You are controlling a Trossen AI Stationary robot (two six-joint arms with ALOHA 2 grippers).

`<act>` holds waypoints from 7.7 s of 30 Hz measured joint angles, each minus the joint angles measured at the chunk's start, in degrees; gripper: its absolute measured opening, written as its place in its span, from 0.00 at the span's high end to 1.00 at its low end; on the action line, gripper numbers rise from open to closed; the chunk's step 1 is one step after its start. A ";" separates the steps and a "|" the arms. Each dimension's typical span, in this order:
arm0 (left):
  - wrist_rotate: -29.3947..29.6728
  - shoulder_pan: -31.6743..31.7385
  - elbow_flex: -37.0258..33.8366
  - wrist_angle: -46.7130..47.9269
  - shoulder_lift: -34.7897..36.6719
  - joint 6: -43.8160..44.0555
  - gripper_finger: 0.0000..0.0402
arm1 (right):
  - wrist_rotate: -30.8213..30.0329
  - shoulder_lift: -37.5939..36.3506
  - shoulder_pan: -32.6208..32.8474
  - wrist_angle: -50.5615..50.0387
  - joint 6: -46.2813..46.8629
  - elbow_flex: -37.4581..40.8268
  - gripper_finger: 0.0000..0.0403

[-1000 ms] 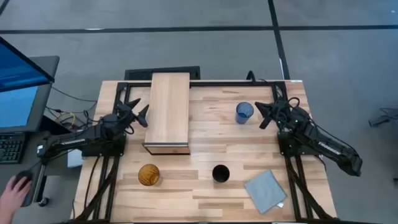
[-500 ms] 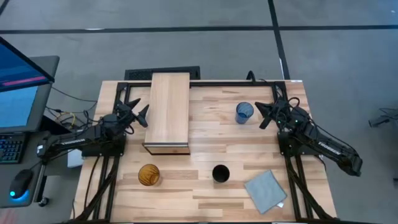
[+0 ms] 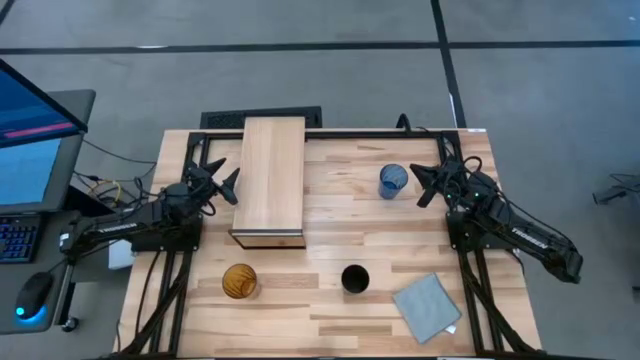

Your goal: Stack small to large cups/mugs on shelf

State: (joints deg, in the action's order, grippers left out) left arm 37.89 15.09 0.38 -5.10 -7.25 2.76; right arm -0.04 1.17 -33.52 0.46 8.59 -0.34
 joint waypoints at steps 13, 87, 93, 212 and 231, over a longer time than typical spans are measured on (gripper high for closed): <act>0.02 -0.01 -0.01 0.00 -0.01 0.01 0.34 | 0.01 0.00 -0.01 -0.02 0.00 0.00 0.93; 0.31 0.00 -0.02 0.00 -0.02 -1.21 0.34 | -0.02 -0.04 0.12 9.51 18.82 0.00 0.93; 1.03 0.00 -0.01 0.00 -0.02 -0.59 0.34 | -0.07 0.02 0.01 10.13 19.75 -0.01 0.93; 3.51 0.00 -0.02 0.04 -0.02 -0.15 0.34 | -3.03 86.68 0.20 -70.45 5.96 -71.17 0.65; 3.52 0.00 -0.02 0.04 -0.02 -0.09 0.34 | -3.27 86.68 1.91 -63.02 -0.09 -71.17 0.44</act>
State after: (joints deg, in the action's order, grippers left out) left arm 41.41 15.09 0.36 -5.06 -7.26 2.68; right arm -3.31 87.85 -31.62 -62.55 8.49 -71.50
